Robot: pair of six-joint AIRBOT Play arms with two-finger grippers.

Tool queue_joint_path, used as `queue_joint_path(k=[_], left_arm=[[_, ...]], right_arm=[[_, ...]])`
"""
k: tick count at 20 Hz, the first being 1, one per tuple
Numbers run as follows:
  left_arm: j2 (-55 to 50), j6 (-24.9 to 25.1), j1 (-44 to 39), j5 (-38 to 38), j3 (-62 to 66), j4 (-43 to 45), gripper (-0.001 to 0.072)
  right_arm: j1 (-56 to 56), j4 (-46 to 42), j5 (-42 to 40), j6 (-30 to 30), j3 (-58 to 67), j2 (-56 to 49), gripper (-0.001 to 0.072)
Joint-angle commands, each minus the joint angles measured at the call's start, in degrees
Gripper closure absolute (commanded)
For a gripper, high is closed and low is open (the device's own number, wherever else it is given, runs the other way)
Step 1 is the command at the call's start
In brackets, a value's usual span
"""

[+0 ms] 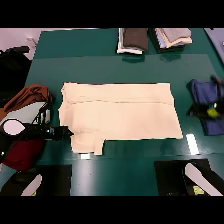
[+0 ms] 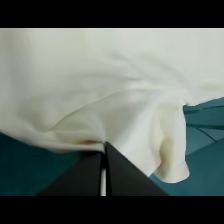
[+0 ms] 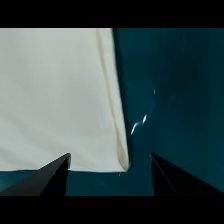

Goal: Fold the shirts.

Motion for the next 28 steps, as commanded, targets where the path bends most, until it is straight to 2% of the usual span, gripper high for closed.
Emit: queue_joint_path(k=[1, 3, 4, 8, 9, 10, 12, 14, 16, 18, 22, 25, 28], left_arm=[[0.07, 0.24, 0.00, -1.51, 1.64, 1.99, 0.0686], [0.07, 0.24, 0.00, -1.95, 1.64, 1.99, 0.0686], [0.07, 0.24, -0.02, -2.01, 1.64, 1.99, 0.0686], [0.07, 0.24, 0.00, -1.73, 1.64, 2.01, 0.0686], [0.07, 0.24, 0.00, -1.68, 1.64, 2.01, 0.0686], [0.07, 0.26, 0.00, -1.88, 1.64, 2.27, 0.0686], [0.07, 0.24, 0.00, -2.73, 1.66, 4.07, 0.0686], [0.11, 0.13, 0.00, -5.31, 2.54, 8.07, 0.0687], [2.40, -1.36, 0.00, -8.35, 3.67, 11.89, 0.0688], [7.89, -3.82, 0.00, -13.00, 4.04, 14.19, 0.0688], [13.42, -4.52, 0.00, -22.69, 7.50, 13.81, 0.0688], [10.93, -4.28, 0.00, -18.03, 12.04, 14.53, 0.0687], [2.54, -1.53, 0.00, -10.99, 15.91, 15.02, 0.0687]], right_arm=[[-9.49, 0.72, -1.92, -2.14, -15.15, 2.12, 0.0137], [-10.40, 5.70, -4.85, -3.87, -19.52, 2.12, 0.0144], [-9.97, 7.19, -6.19, -4.13, -20.68, 2.12, 0.0191], [-5.07, 8.35, -8.37, -4.09, -20.59, 0.57, 0.0211], [-3.61, 8.35, -8.52, -3.67, -19.76, -1.07, 0.0238], [-2.12, 8.28, -8.98, -3.67, -18.69, -2.69, 0.0311], [0.96, 8.13, -9.81, -3.76, -16.06, -4.74, 0.0532], [3.80, 7.65, -8.94, -3.78, -13.35, -4.63, 0.0697], [5.84, 6.38, -6.75, -3.76, -11.26, -2.16, 0.0698], [7.28, 1.36, -3.08, -3.74, -9.94, 2.56, 0.0699], [7.78, -2.73, 2.91, -3.74, -6.86, 11.10, 0.0699], [7.80, -2.10, 1.77, -3.67, -2.43, 12.55, 0.0699], [7.98, -0.15, 0.61, -3.65, 3.72, 6.29, 0.0700]])
